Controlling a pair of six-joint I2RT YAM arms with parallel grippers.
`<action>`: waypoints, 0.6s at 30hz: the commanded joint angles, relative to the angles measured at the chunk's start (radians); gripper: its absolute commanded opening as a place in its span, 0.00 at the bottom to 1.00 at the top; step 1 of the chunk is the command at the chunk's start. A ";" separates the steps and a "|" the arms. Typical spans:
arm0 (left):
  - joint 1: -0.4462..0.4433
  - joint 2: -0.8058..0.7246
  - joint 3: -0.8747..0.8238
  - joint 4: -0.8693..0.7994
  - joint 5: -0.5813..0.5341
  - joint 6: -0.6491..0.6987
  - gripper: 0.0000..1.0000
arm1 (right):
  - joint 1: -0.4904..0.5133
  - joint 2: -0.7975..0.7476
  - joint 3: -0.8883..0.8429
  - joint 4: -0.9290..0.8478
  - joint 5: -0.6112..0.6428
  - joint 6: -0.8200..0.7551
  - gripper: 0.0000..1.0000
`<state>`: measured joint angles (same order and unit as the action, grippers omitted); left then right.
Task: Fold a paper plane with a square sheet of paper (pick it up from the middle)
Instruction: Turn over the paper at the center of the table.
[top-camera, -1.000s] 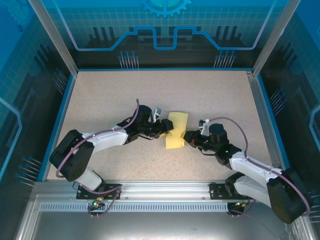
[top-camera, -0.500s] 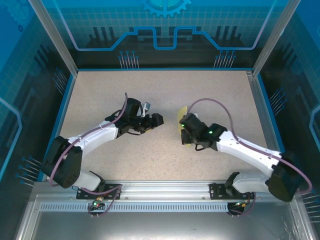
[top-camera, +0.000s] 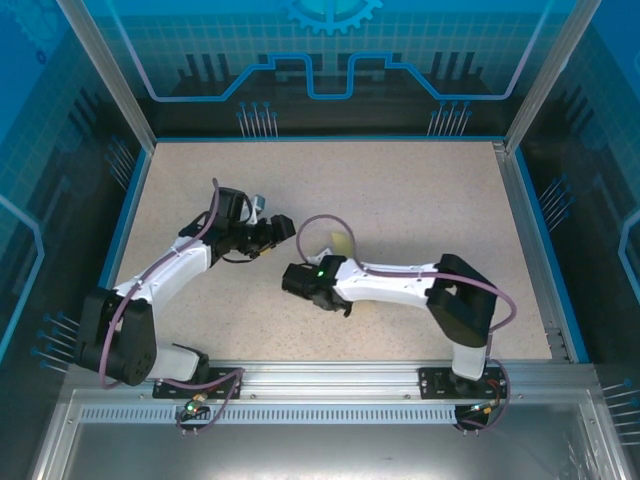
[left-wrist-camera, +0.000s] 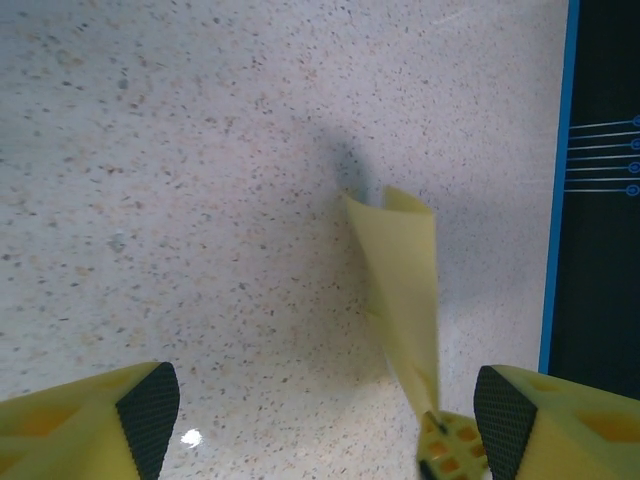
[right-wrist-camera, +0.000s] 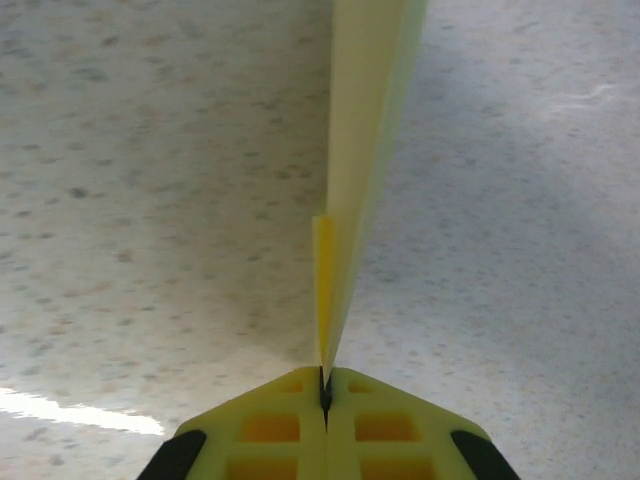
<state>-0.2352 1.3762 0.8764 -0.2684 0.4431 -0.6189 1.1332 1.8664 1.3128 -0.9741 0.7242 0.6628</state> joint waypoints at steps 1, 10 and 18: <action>0.028 -0.032 0.006 -0.062 0.040 0.056 0.81 | 0.033 0.049 0.033 0.042 -0.091 -0.003 0.08; 0.048 -0.043 -0.004 -0.102 0.053 0.087 0.82 | 0.023 0.019 -0.059 0.309 -0.295 -0.008 0.22; 0.047 -0.028 -0.040 -0.070 0.085 0.076 0.82 | -0.066 -0.159 -0.253 0.572 -0.537 -0.005 0.42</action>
<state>-0.1982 1.3518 0.8604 -0.3351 0.4877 -0.5655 1.1126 1.8091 1.1202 -0.5419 0.3149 0.6506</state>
